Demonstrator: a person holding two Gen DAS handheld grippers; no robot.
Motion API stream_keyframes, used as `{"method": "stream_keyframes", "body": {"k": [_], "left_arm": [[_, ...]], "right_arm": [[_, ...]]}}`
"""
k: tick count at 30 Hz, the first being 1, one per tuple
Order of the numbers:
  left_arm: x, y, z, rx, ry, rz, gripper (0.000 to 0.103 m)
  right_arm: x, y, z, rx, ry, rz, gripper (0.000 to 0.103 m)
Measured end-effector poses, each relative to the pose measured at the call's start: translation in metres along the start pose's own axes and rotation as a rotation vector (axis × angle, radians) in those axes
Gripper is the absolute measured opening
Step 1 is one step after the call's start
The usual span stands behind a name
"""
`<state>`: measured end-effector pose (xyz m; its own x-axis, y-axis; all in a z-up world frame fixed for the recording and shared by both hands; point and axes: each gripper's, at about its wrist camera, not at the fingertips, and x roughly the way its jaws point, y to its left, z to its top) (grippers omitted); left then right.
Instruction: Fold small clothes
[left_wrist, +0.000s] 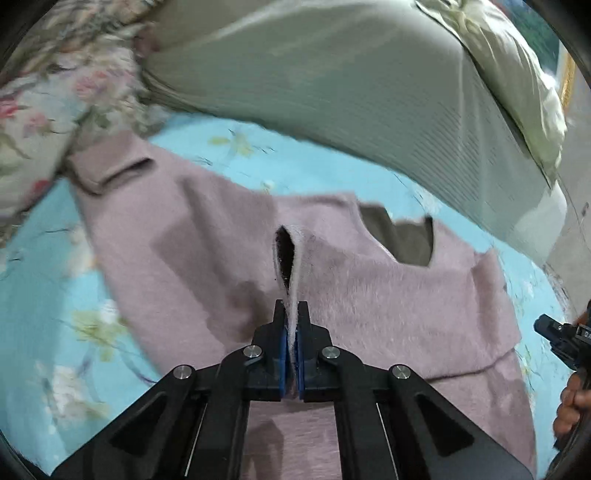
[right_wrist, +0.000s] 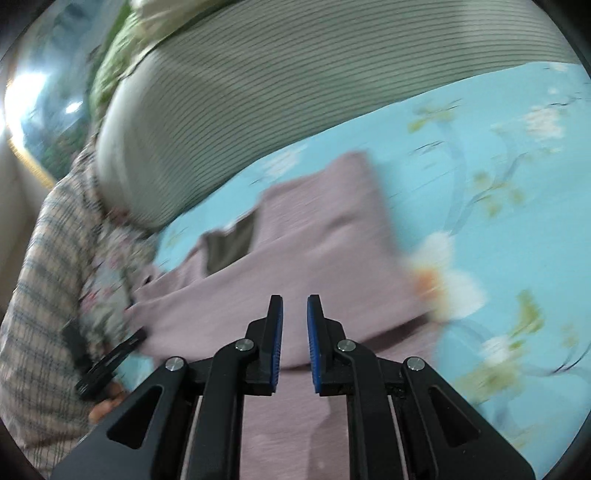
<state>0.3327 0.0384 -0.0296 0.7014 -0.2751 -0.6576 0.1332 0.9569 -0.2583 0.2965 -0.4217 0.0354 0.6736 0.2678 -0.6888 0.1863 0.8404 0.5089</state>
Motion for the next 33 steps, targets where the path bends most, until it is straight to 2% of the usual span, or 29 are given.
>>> {"method": "stream_keyframes", "body": {"k": [1, 3, 4, 5, 9, 11, 16, 17, 18, 19, 24, 28, 29, 31, 32, 33], "left_arm": [[-0.001, 0.006, 0.0, -0.006, -0.005, 0.016, 0.002], [0.006, 0.014, -0.002, -0.02, 0.018, 0.013, 0.002], [0.009, 0.017, -0.004, -0.024, 0.025, 0.009, 0.002], [0.011, 0.017, -0.006, -0.024, 0.026, 0.012, 0.002], [0.01, 0.022, -0.013, -0.047, 0.016, 0.034, 0.002], [0.009, 0.029, -0.017, -0.076, 0.011, 0.047, 0.002], [-0.006, 0.043, -0.019, -0.134, -0.034, 0.065, 0.002], [-0.005, 0.043, -0.019, -0.133, -0.031, 0.064, 0.002], [-0.003, 0.042, -0.02, -0.125, -0.025, 0.073, 0.002], [-0.002, 0.042, -0.021, -0.123, -0.02, 0.079, 0.002], [-0.002, 0.03, -0.021, -0.101, -0.003, 0.048, 0.002], [0.013, 0.014, -0.025, -0.07, 0.041, 0.036, 0.002], [0.018, 0.012, -0.027, -0.065, 0.052, 0.043, 0.002], [0.025, 0.011, -0.03, -0.068, 0.078, 0.044, 0.003], [0.025, 0.012, -0.031, -0.07, 0.079, 0.04, 0.003], [0.024, 0.013, -0.032, -0.07, 0.078, 0.036, 0.003]], "right_arm": [[0.005, -0.008, 0.007, 0.007, -0.001, -0.025, 0.018], [0.017, -0.017, 0.018, 0.009, 0.007, -0.061, 0.033], [0.025, -0.019, 0.022, 0.0, 0.014, -0.08, 0.046], [0.035, -0.02, 0.027, -0.013, 0.024, -0.1, 0.053], [0.08, -0.024, 0.041, -0.034, 0.097, -0.133, 0.053], [0.098, -0.029, 0.043, -0.028, 0.134, -0.121, 0.053], [0.108, -0.029, 0.04, -0.043, 0.137, -0.084, 0.053], [0.108, -0.031, 0.038, -0.041, 0.135, -0.072, 0.042], [0.108, -0.03, 0.037, -0.047, 0.144, -0.067, 0.019], [0.107, -0.03, 0.037, -0.047, 0.15, -0.067, 0.007], [0.067, -0.031, 0.052, -0.068, 0.031, -0.127, 0.006], [0.087, -0.033, 0.047, -0.117, 0.12, -0.273, 0.008], [0.085, -0.03, 0.045, -0.134, 0.109, -0.312, 0.01], [0.067, -0.013, 0.038, -0.18, 0.033, -0.381, 0.013], [0.056, -0.003, 0.033, -0.199, -0.001, -0.374, 0.013], [0.048, 0.009, 0.026, -0.218, -0.023, -0.332, 0.013]]}}
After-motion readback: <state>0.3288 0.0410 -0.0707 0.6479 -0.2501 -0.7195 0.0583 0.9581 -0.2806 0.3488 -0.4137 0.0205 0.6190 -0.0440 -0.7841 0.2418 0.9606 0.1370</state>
